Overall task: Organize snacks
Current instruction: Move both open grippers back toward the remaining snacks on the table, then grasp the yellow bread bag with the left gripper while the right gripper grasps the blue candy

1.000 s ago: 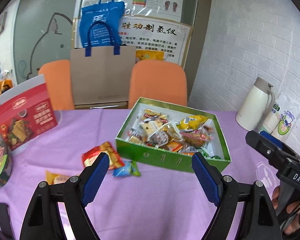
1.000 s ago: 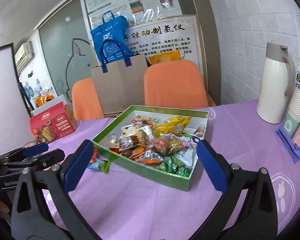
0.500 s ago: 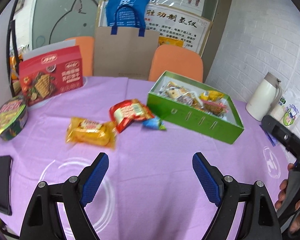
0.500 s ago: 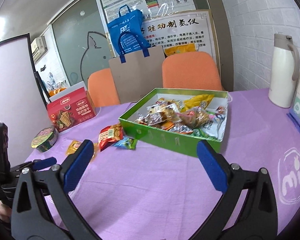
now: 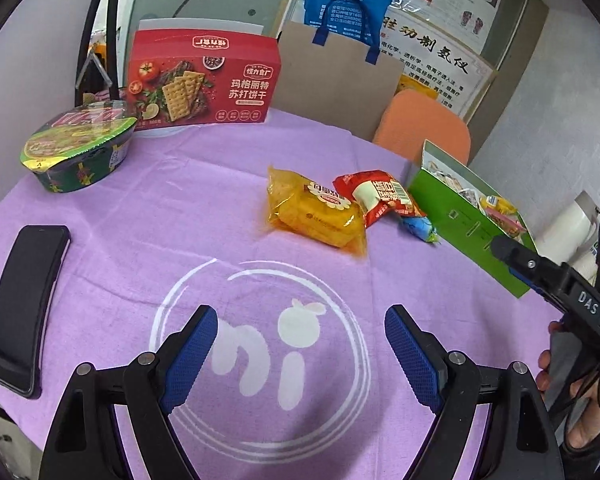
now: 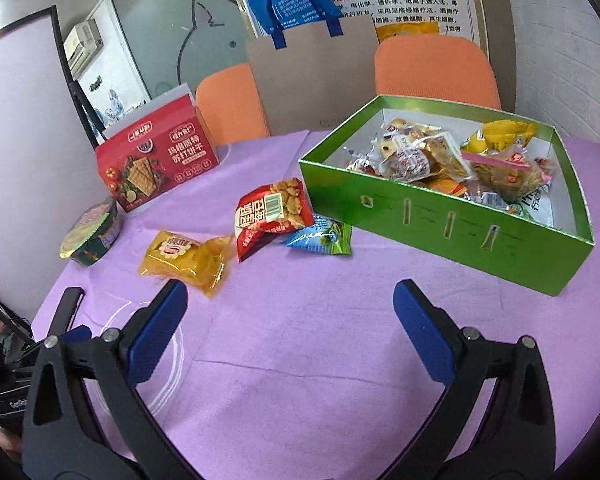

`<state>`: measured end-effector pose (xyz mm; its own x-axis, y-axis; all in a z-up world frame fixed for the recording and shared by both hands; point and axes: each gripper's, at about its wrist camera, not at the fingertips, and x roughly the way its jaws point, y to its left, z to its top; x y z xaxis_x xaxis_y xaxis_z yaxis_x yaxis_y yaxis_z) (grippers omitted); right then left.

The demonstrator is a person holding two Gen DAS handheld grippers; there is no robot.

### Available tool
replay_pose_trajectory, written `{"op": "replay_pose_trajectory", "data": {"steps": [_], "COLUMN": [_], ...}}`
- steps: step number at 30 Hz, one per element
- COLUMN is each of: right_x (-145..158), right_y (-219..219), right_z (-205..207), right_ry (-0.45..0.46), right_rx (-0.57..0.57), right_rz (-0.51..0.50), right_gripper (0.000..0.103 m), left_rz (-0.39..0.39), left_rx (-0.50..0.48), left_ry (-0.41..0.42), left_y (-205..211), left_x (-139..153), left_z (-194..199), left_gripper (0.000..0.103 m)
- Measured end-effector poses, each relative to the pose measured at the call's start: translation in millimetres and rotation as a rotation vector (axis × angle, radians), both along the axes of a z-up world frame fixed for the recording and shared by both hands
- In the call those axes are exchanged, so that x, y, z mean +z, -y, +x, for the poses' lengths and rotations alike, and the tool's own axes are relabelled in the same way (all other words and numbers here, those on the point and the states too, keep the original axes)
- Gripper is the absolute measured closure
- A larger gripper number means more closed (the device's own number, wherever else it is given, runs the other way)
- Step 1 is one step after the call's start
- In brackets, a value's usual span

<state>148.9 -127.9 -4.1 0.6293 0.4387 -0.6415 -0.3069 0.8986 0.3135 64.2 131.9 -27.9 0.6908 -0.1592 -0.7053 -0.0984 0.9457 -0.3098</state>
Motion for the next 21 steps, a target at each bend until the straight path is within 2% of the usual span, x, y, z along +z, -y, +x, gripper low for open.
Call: {"op": "replay_pose_trajectory", "data": {"steps": [5,10,15,17,19,20,21], "right_x": [-17.9,-33.1,-39.4,-44.4,-49.4,-49.1,-49.2], "right_y": [-6.5,-27.8,-38.1,-38.0,-37.7,-37.6,-36.8], "right_z": [36.8,64.7,82.7,87.9,88.9,87.7,86.1], "right_ry": [-0.085,-0.128,-0.137,-0.167,-0.184,-0.171,-0.167], "right_rx": [-0.038,-0.014,-0.034,-0.047,-0.060,-0.071,-0.070], "right_rz": [-0.028,-0.113,-0.148,-0.144,-0.150,-0.166,-0.176], "right_gripper": [0.001,0.001,0.002,0.013,0.038,0.041,0.050], "left_rz": [0.005,0.013,0.112,0.134,0.151,0.154,0.153], "left_rx": [-0.051,-0.070,-0.103,-0.138,-0.165,-0.176,-0.186], "left_ry": [-0.003,-0.002,0.029,0.020,-0.014,-0.030,-0.044], "left_y": [2.8,-1.8,6.4,11.8,16.6,18.8,20.2], "left_x": [-0.6,10.2,24.2,22.0,13.7,9.3,4.6], "left_z": [22.4,56.0,98.7,115.9,131.4,137.1,142.0], "left_gripper": [0.015,0.015,0.015,0.015,0.015,0.015,0.015]}}
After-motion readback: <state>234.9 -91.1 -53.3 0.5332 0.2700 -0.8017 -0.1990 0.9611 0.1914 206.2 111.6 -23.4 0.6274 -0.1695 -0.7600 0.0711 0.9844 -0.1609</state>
